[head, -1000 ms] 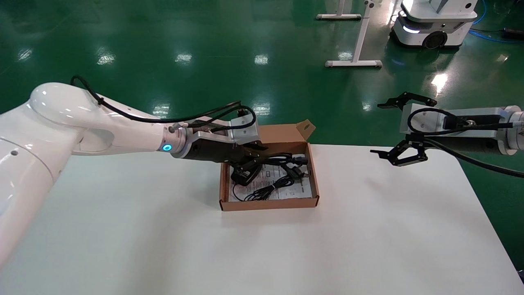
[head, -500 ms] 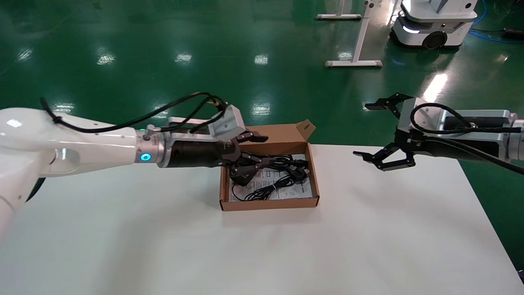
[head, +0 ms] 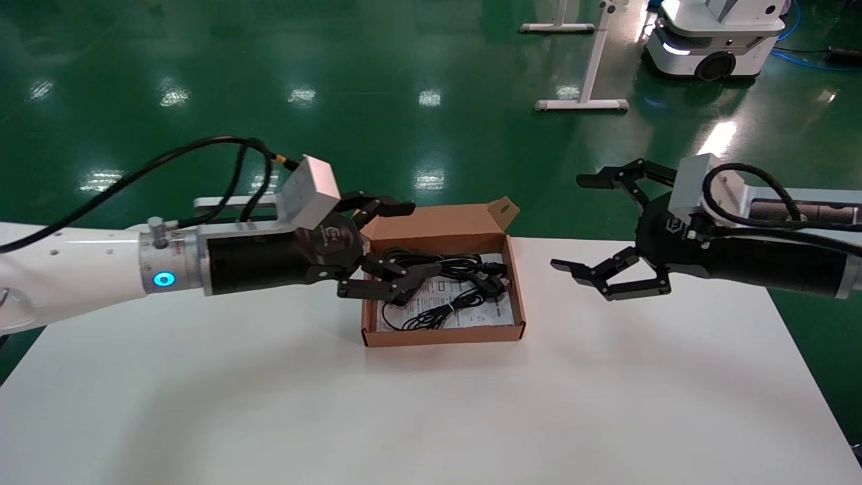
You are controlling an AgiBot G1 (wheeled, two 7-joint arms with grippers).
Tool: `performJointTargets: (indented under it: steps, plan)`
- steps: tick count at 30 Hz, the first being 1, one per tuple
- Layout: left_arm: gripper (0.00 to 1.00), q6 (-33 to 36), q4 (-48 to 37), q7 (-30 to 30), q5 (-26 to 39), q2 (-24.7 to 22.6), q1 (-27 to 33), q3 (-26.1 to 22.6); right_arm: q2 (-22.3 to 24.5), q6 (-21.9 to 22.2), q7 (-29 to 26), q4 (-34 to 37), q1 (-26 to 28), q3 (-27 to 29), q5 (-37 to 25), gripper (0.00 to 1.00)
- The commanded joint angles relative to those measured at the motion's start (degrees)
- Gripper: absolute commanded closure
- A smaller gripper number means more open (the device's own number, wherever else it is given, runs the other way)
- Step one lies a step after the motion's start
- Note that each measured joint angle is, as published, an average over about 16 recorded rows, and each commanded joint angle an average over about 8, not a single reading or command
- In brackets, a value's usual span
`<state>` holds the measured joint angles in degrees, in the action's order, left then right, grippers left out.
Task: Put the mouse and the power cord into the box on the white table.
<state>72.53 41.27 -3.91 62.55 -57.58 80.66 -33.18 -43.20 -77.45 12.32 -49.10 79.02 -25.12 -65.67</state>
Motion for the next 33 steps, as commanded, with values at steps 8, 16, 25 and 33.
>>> performJointTargets:
  steps: [8,16,25,33]
  plan:
    - [0.00,3.81,9.34,4.24,-5.98,6.52,-5.52,4.96,2.27,-2.29,-6.41,-6.80,-4.85,2.53,6.61,0.00]
    - [0.00,7.16,17.56,7.97,-11.24,12.26,-10.38,9.33,4.27,-4.30,-12.05,-12.78,-9.11,4.75,12.44,0.00]
    - [0.00,10.94,26.84,12.18,-17.19,18.74,-15.87,14.26,6.53,-6.58,-18.41,-19.54,-13.93,7.26,19.01,0.00]
    - [0.00,13.30,32.76,14.64,-20.92,22.77,-19.26,17.32,8.20,-8.28,-23.02,-24.56,-17.51,9.13,23.90,0.00]
